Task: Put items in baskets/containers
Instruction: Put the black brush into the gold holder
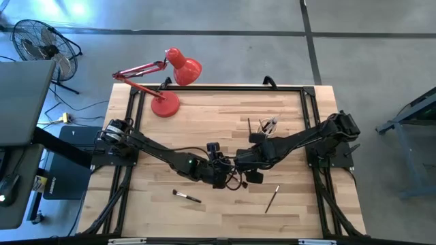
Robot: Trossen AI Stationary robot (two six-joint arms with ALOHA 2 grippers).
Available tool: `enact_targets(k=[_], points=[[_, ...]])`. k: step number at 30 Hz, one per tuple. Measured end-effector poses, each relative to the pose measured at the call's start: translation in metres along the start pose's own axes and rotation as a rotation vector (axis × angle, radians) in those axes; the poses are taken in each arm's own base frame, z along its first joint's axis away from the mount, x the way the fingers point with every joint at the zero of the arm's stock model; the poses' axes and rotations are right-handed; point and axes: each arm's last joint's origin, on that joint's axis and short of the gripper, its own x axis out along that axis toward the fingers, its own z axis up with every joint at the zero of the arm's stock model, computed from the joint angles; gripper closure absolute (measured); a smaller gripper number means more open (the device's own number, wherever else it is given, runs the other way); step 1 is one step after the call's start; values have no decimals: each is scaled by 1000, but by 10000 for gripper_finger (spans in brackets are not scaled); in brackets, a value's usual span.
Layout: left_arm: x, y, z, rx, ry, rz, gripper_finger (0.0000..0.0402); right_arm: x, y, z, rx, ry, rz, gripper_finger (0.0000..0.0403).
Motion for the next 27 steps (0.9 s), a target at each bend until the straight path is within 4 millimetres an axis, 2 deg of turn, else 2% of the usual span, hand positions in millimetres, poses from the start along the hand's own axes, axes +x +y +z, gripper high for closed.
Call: enact_targets(k=[7,24,27], points=[[0,1,-2,-1,13,26,265,0,0,0,-2,-1,1,403],[0,0,-4,-28,43,-29,394,-1,1,1,-2,-13,7,403],[0,-1,-5,-30,48,-62,396,-2,4,1,-10,-27,12,403]])
